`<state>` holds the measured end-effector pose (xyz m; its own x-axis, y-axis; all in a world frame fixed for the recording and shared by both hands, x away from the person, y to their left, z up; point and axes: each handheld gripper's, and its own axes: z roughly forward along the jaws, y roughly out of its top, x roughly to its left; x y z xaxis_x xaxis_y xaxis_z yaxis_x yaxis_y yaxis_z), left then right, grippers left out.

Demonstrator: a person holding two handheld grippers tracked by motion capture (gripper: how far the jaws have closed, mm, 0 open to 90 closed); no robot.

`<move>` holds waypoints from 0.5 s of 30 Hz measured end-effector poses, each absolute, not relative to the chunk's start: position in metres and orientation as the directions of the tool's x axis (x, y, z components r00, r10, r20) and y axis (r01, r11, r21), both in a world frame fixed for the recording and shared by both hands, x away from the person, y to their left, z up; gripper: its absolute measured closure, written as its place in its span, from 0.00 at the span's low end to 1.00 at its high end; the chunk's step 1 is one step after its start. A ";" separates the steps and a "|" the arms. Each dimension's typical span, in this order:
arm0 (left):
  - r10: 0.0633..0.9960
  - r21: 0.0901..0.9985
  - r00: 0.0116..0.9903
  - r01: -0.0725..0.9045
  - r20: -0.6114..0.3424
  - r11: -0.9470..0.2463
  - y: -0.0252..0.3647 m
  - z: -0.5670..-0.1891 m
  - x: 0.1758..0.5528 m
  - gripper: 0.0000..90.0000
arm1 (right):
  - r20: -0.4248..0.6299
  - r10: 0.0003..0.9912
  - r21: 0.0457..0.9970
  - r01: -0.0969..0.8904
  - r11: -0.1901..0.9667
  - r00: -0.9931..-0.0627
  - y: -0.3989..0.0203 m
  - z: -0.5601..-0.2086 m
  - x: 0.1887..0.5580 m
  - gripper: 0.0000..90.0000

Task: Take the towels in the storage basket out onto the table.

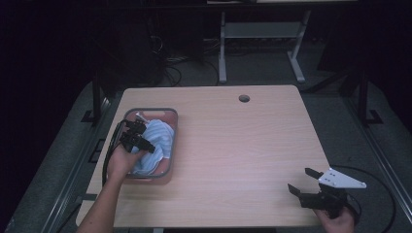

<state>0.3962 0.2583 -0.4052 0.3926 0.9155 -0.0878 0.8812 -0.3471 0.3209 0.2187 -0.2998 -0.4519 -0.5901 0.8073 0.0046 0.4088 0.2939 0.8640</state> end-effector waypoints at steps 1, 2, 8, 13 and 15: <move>0.915 0.317 0.394 0.882 -0.086 -0.350 0.259 -0.405 0.396 0.72 | 0.003 0.807 0.865 0.407 0.295 -0.590 -0.300 -0.452 0.219 0.16; 0.916 0.319 0.393 0.881 -0.085 -0.349 0.259 -0.405 0.396 0.75 | 0.004 0.808 0.864 0.409 0.294 -0.589 -0.299 -0.452 0.219 0.16; 0.913 0.336 0.397 0.876 -0.097 -0.345 0.261 -0.401 0.394 0.81 | 0.003 0.809 0.863 0.411 0.295 -0.588 -0.298 -0.452 0.218 0.16; 0.913 0.386 0.389 0.866 -0.121 -0.318 0.269 -0.391 0.388 0.81 | 0.008 0.810 0.864 0.412 0.290 -0.587 -0.298 -0.453 0.219 0.16; 0.912 0.391 0.390 0.864 -0.126 -0.316 0.271 -0.389 0.388 0.81 | 0.008 0.810 0.864 0.413 0.290 -0.586 -0.298 -0.453 0.219 0.16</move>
<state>0.3882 0.2711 -0.3894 0.3901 0.9122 -0.1257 0.8643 -0.3157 0.3915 0.2188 -0.2980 -0.4526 -0.5862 0.8101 0.0082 0.4126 0.2898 0.8636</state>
